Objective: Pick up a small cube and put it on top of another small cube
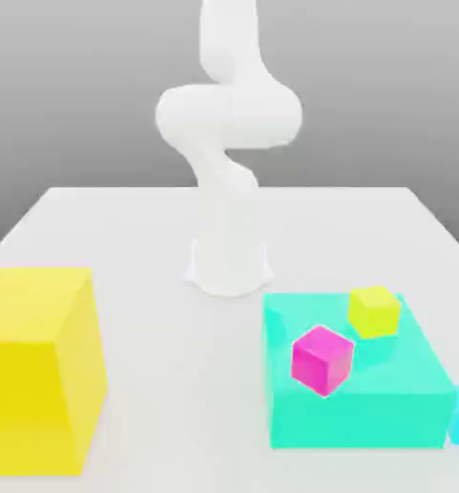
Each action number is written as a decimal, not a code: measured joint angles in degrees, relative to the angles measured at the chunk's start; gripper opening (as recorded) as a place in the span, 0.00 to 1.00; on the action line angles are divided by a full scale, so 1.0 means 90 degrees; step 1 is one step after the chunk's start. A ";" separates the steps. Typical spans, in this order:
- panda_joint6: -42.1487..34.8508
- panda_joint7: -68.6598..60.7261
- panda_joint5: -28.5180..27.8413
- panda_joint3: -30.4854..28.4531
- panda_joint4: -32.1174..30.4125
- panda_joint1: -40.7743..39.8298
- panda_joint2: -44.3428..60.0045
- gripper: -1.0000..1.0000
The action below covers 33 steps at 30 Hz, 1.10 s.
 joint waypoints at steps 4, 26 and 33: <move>0.0303 -0.0622 0.0045 0.0149 -0.0035 0.0426 0.0959 0.50; 0.1911 -0.3211 -0.0716 0.1232 -0.0218 0.2463 0.6073 0.50; 0.2864 -0.3056 -0.1331 0.0938 -0.0019 0.2931 0.7594 0.00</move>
